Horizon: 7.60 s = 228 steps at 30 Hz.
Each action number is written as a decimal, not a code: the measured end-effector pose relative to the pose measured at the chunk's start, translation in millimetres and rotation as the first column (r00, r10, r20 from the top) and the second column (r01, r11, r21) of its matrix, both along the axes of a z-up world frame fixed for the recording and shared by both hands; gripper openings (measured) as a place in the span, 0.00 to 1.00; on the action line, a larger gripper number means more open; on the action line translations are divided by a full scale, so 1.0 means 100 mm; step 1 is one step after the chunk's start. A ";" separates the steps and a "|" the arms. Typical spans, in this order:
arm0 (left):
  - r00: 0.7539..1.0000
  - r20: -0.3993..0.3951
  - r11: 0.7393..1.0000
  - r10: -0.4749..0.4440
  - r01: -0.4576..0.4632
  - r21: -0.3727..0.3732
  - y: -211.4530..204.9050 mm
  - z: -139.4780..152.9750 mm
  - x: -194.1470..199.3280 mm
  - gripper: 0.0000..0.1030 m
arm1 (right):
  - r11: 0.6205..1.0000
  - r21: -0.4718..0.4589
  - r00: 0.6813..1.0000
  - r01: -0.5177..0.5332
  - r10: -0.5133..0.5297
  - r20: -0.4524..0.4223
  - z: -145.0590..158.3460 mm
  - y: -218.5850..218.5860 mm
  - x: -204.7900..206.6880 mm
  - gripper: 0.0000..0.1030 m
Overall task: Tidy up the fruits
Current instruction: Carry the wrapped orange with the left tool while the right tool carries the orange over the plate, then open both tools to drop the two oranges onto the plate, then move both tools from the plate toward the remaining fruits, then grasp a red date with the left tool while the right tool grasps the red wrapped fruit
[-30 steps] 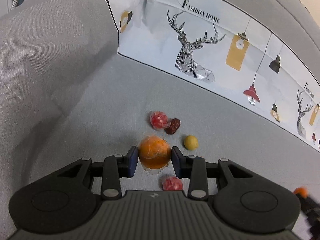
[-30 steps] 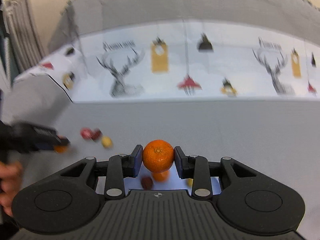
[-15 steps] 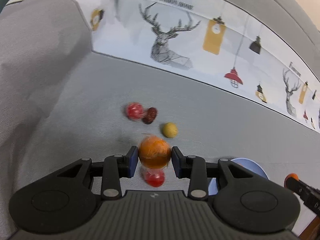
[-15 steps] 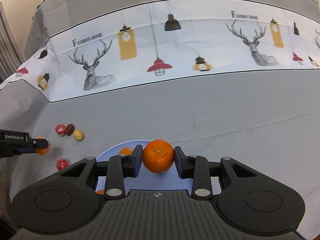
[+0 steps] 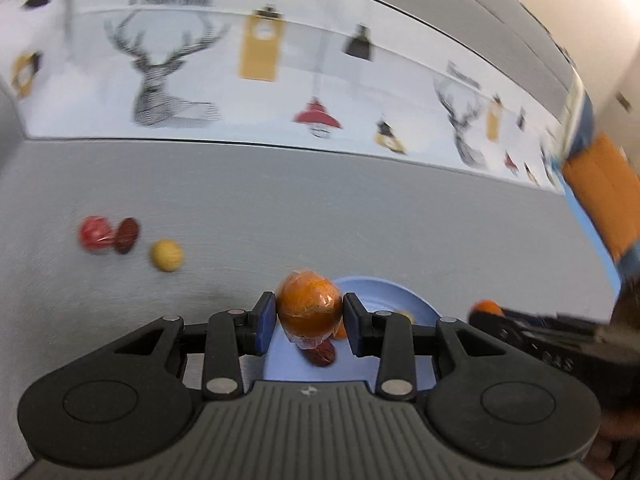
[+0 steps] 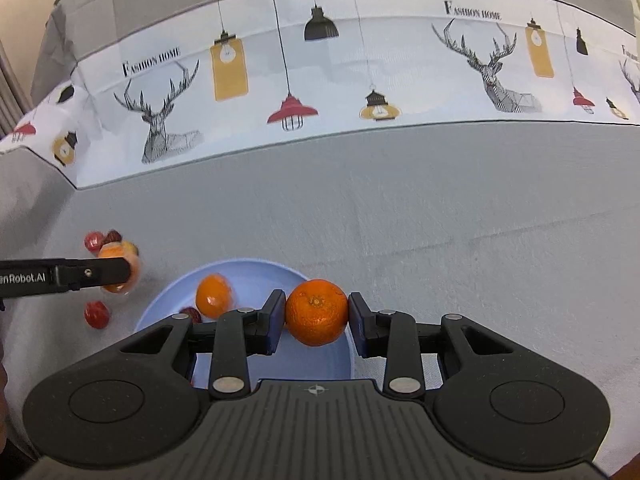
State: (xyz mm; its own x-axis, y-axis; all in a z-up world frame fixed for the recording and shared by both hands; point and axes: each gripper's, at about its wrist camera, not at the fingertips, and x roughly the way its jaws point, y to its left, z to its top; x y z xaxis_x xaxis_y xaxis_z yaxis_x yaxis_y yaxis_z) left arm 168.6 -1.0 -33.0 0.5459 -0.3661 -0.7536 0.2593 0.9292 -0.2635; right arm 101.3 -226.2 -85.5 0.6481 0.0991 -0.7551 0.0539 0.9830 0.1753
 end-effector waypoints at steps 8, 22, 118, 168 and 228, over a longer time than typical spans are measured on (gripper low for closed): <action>0.999 -0.020 0.999 -0.048 0.049 0.019 -0.09 -0.12 -0.02 0.39 | 0.999 -0.018 0.998 -0.034 0.033 -0.048 -0.08 0.08 0.02 0.35; 0.976 -0.025 0.973 -0.217 0.218 0.068 -0.36 -0.18 -0.17 0.39 | 0.997 -0.039 0.996 -0.060 0.057 -0.071 -0.09 0.11 0.05 0.35; 0.983 0.003 0.982 -0.184 0.184 0.033 -0.25 -0.11 -0.11 0.38 | 0.997 -0.055 0.997 -0.059 0.056 -0.059 -0.09 0.20 0.06 0.44; 0.965 -0.101 0.968 0.243 -0.234 0.093 1.16 -0.15 1.20 0.23 | 0.844 -0.049 0.843 -0.534 0.536 0.051 -0.17 2.09 0.39 0.39; 0.961 0.100 0.957 0.256 -0.267 0.113 0.68 0.40 -0.37 0.21 | 0.990 0.078 0.989 -0.117 0.110 0.097 0.27 0.42 -0.23 0.27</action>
State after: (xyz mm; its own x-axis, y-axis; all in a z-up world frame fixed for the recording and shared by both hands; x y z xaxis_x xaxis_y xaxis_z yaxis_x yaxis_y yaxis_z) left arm 132.0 66.5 7.0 0.6729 -0.1087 -0.7317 0.0193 0.9914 -0.1295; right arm 78.5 -184.1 -58.2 0.6958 0.2359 -0.6784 -0.0774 0.9637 0.2556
